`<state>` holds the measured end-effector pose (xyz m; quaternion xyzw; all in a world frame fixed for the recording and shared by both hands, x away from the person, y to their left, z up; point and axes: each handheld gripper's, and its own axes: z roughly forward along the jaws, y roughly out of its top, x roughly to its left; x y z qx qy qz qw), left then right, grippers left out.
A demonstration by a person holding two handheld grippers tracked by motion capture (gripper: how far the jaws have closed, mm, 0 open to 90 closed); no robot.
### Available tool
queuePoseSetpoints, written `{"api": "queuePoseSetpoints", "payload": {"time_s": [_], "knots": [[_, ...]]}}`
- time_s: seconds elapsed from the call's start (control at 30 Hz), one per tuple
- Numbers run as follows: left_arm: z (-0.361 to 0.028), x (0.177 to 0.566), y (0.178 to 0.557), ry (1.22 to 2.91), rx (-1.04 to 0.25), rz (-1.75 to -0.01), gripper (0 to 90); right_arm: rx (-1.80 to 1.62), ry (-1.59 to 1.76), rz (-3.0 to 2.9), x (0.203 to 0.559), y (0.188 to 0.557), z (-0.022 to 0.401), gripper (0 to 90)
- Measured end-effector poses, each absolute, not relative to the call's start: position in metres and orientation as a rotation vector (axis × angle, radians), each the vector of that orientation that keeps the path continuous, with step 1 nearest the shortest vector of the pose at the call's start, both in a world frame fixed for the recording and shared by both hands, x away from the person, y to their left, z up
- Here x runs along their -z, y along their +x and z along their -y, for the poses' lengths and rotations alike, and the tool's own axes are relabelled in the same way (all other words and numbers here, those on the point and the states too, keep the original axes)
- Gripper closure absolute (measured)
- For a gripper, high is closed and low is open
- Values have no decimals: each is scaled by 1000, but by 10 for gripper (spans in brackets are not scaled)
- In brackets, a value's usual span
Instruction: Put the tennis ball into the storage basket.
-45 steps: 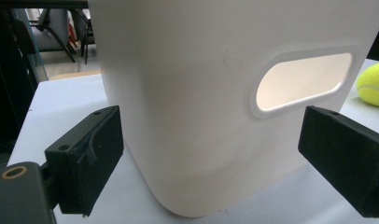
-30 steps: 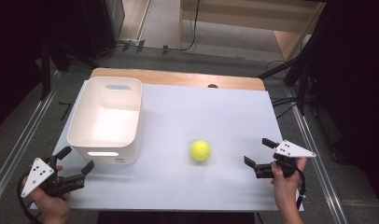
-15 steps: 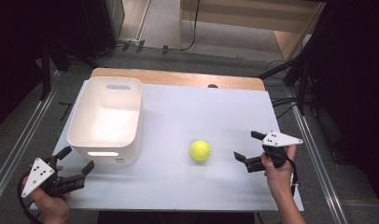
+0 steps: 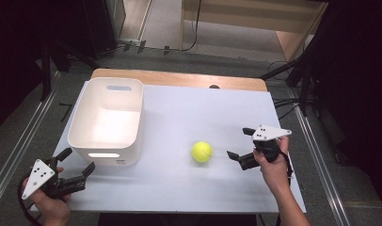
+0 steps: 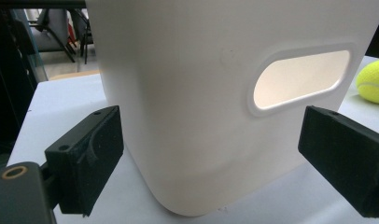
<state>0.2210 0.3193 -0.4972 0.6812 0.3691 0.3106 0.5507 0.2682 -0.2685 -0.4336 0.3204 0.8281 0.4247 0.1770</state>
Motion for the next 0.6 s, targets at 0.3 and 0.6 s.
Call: {"api": "queuePoseSetpoints", "payload": {"time_s": [0.3, 0.6], "knots": [[-319, 497, 221, 1611, -732, -870, 73, -1157, 872, -2400, 429, 277, 256, 0], [-319, 497, 221, 1614, -733, -869, 73, -1104, 851, -2456, 426, 285, 243, 0]]}}
